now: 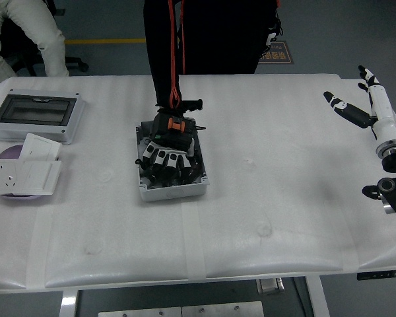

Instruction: Pick up the battery,place it into the box

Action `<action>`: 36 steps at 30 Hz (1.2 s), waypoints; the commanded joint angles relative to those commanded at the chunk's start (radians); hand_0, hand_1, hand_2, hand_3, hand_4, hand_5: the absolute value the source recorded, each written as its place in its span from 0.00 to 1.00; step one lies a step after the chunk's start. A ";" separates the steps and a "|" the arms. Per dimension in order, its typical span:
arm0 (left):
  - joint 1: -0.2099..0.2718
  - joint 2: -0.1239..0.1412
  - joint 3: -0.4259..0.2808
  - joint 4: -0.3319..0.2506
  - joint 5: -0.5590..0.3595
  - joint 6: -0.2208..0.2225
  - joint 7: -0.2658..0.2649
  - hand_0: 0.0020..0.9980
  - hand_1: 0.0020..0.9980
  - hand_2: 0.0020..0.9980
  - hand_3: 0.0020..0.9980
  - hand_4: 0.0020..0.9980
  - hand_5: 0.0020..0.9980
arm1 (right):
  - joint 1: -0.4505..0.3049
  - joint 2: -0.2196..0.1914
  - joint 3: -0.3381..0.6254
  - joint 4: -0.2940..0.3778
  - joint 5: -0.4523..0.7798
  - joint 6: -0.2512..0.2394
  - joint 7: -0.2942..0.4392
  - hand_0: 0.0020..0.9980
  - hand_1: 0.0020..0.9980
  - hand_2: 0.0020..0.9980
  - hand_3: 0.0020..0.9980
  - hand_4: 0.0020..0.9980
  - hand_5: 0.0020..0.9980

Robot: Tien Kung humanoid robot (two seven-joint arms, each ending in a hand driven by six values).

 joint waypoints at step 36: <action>0.015 -0.012 0.007 -0.001 -0.010 0.009 -0.004 0.56 0.57 0.68 0.46 0.00 0.00 | -0.037 0.016 0.035 0.034 0.017 -0.006 0.008 1.00 0.91 0.97 1.00 0.82 0.43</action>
